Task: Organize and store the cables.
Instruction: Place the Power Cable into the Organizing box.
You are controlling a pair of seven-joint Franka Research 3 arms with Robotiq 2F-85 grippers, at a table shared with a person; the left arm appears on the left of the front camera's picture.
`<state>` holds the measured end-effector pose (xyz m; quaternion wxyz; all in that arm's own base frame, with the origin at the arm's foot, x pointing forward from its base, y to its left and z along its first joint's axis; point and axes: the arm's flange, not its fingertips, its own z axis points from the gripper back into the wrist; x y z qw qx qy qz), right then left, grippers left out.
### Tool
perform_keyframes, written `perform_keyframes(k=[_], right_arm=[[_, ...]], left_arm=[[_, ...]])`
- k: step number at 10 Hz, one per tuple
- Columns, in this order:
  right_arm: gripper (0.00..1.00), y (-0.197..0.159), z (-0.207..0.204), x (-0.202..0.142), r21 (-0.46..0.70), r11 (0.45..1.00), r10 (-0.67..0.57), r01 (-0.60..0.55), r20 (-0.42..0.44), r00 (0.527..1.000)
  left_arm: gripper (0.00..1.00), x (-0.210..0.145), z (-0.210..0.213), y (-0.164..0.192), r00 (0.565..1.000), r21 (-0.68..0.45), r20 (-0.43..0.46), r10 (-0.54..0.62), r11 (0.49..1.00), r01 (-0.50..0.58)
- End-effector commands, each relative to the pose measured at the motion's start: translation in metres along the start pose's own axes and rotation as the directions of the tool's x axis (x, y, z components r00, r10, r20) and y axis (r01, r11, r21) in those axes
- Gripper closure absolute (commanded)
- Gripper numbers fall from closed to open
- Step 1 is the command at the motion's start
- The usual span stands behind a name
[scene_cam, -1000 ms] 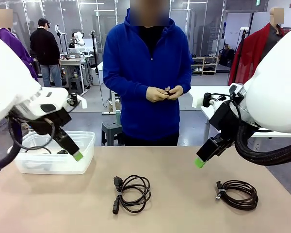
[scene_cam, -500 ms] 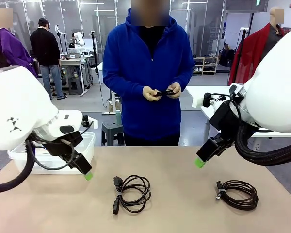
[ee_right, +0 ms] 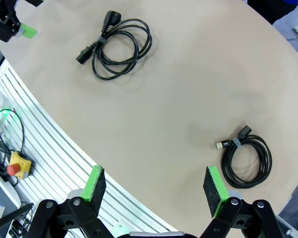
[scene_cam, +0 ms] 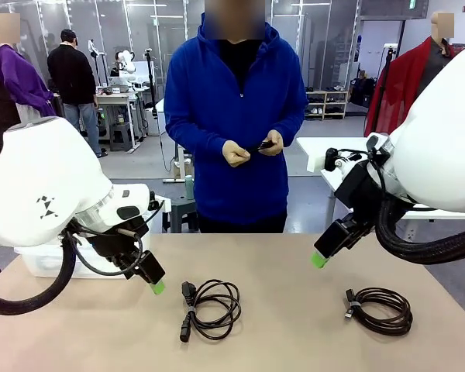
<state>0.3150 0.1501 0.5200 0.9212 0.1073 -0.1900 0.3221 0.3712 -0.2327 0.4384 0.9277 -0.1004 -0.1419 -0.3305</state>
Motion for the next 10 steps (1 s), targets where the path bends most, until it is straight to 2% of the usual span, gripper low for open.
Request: perform_keyframes(k=[1, 5, 7, 10], right_arm=[[0.00, -0.002, -0.002, 0.001, -0.001, 1.000, -0.005, 0.005, 0.001, 1.000], [0.00, -0.002, -0.002, 0.001, -0.001, 1.000, -0.005, 0.005, 0.001, 1.000], [0.00, -0.002, -0.002, 0.001, -0.001, 1.000, -0.005, 0.005, 0.001, 1.000], [0.00, -0.002, -0.002, 0.001, -0.001, 1.000, -0.005, 0.005, 0.001, 1.000]], left_arm=[[0.00, -0.001, -0.003, 0.002, 1.000, -0.001, -0.003, 0.008, 1.000, -0.008], [0.00, -0.001, -0.002, 0.001, 1.000, 0.000, -0.004, 0.003, 1.000, -0.003], [0.00, 0.016, -0.019, -0.009, 0.991, 0.035, -0.071, 0.114, 0.993, -0.111], [0.00, 0.014, -0.044, -0.027, 0.958, 0.061, -0.128, 0.257, 0.966, -0.251]])
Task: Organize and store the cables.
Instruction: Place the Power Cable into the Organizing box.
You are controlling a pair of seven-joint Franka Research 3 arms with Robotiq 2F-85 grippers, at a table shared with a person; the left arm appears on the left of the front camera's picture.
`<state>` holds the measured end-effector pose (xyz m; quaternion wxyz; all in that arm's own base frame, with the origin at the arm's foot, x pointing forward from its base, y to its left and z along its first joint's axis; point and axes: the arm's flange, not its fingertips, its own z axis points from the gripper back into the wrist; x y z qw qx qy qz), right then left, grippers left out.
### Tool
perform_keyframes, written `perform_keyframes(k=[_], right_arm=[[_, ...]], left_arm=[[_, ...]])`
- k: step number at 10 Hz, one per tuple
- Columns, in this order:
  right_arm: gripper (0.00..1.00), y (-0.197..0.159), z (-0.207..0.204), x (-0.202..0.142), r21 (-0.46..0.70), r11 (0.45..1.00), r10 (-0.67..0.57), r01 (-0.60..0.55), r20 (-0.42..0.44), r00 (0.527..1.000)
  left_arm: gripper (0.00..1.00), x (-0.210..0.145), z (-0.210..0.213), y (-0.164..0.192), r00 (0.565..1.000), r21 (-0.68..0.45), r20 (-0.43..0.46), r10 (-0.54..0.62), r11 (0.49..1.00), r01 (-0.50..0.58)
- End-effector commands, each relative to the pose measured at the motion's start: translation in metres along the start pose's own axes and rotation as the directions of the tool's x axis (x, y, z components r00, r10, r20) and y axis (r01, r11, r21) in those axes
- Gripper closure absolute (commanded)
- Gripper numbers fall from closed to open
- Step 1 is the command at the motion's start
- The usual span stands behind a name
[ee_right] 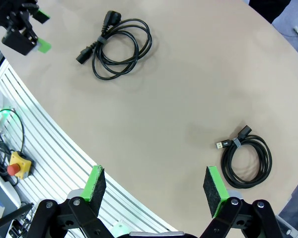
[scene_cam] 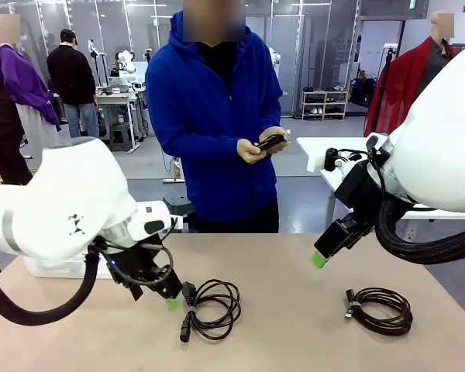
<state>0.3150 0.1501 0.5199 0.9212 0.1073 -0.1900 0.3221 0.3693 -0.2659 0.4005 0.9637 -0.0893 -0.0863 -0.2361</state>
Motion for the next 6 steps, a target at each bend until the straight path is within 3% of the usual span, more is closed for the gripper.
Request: perform_keyframes(k=[1, 6], right_arm=[[0.00, -0.002, -0.002, 0.001, -0.001, 1.000, -0.005, 0.005, 0.001, 1.000], [0.00, -0.002, -0.002, 0.001, -0.001, 1.000, -0.005, 0.005, 0.001, 1.000]], left_arm=[[0.00, 0.006, -0.007, -0.007, 0.991, 0.044, -0.056, 0.118, 0.992, -0.116], [0.00, 0.033, -0.048, -0.018, 0.960, 0.099, -0.037, 0.277, 0.957, -0.272]])
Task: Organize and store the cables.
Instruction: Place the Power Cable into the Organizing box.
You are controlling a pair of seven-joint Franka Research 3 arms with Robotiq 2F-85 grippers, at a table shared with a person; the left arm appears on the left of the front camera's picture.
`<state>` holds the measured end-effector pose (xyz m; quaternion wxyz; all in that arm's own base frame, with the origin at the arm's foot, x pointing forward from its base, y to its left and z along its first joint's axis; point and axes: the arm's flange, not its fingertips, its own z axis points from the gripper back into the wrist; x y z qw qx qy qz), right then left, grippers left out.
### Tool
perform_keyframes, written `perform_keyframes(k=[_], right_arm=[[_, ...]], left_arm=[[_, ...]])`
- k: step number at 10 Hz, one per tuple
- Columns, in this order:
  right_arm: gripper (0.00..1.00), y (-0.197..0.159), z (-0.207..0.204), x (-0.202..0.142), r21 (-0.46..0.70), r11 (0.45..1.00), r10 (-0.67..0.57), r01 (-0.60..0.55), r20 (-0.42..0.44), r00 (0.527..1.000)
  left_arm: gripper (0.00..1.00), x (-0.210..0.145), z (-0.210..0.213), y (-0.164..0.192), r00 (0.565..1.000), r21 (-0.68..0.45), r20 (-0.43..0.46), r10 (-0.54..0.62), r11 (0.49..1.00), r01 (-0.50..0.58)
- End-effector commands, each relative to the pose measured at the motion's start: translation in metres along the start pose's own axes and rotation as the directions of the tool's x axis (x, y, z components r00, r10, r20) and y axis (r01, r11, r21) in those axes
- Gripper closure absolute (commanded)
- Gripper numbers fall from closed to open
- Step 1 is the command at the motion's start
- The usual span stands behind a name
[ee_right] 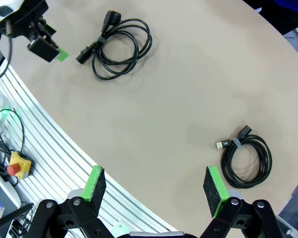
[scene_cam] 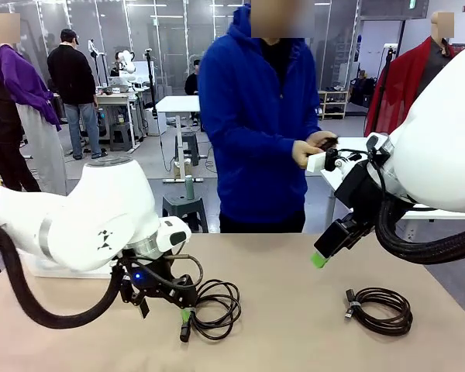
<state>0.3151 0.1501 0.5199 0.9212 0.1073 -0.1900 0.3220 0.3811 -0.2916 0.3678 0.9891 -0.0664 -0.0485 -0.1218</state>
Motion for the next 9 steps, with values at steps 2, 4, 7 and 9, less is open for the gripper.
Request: perform_keyframes(k=[2, 4, 7, 9], right_arm=[[0.00, -0.002, -0.002, 0.001, -0.001, 1.000, -0.005, 0.005, 0.001, 1.000], [0.00, -0.002, -0.002, 0.001, -0.001, 1.000, -0.005, 0.005, 0.001, 1.000], [0.00, -0.002, -0.002, 0.001, -0.001, 1.000, -0.005, 0.005, 0.001, 1.000], [0.00, -0.002, -0.002, 0.001, -0.001, 1.000, -0.005, 0.005, 0.001, 1.000]], left_arm=[[0.00, 0.032, -0.017, -0.013, 0.992, 0.091, 0.050, 0.120, 0.988, -0.124], [0.00, 0.049, -0.028, -0.014, 0.988, 0.084, 0.070, 0.141, 0.986, -0.147], [0.00, 0.060, -0.041, -0.014, 0.969, 0.040, 0.134, 0.209, 0.976, -0.216], [0.00, 0.063, -0.048, -0.015, 0.971, 0.063, 0.101, 0.219, 0.972, -0.226]])
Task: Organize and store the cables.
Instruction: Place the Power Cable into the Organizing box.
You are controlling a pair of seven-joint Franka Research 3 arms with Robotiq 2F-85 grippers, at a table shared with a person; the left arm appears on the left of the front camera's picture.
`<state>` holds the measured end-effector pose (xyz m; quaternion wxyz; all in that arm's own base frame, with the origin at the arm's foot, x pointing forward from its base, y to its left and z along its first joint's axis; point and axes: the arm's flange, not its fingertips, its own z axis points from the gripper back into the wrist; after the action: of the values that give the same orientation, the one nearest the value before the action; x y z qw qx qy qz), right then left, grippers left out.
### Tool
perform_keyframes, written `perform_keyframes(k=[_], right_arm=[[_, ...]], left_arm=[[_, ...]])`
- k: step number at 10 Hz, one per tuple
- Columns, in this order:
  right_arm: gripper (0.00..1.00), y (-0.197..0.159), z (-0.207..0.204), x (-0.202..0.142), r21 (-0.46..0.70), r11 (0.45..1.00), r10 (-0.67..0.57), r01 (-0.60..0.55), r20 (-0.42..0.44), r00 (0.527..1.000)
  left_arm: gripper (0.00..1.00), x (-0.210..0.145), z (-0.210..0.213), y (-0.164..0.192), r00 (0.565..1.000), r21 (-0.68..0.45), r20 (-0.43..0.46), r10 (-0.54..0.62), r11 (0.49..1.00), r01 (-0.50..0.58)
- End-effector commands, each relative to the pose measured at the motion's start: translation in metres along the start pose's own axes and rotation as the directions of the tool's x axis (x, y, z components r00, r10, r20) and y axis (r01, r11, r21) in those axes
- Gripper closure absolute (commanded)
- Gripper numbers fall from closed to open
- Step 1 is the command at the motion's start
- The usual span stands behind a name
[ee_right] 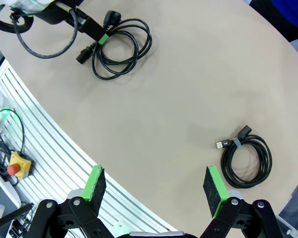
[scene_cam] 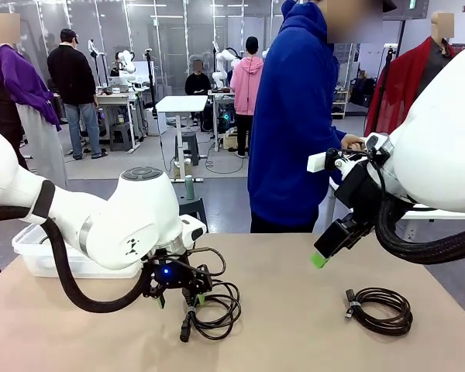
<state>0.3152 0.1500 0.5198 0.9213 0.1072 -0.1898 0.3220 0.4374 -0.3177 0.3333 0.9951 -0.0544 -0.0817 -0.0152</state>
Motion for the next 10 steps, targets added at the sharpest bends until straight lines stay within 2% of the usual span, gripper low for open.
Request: perform_keyframes(k=[1, 4, 8, 9, 10], right_arm=[[0.00, -0.002, -0.001, 0.001, -0.001, 1.000, -0.004, 0.004, 0.002, 1.000], [0.00, -0.002, -0.001, 0.001, -0.001, 1.000, -0.004, 0.004, 0.002, 1.000], [0.00, -0.002, -0.001, 0.001, -0.001, 1.000, -0.004, 0.004, 0.002, 1.000], [0.00, -0.002, -0.001, 0.001, -0.001, 1.000, -0.004, 0.004, 0.002, 1.000], [0.00, -0.002, -0.001, 0.001, -0.001, 1.000, -0.004, 0.004, 0.002, 1.000]], left_arm=[[0.00, 0.004, -0.007, -0.010, 0.999, 0.030, 0.026, 0.019, 0.999, -0.020], [0.00, 0.005, -0.018, -0.016, 0.999, 0.057, 0.041, 0.028, 0.998, -0.030], [0.13, 0.004, -0.024, -0.021, 0.998, 0.071, 0.056, 0.027, 0.997, -0.031], [0.36, 0.004, -0.025, -0.022, 0.998, 0.079, 0.056, 0.024, 0.996, -0.028], [0.41, 0.005, -0.026, -0.024, 0.999, 0.083, 0.051, 0.019, 0.996, -0.024]])
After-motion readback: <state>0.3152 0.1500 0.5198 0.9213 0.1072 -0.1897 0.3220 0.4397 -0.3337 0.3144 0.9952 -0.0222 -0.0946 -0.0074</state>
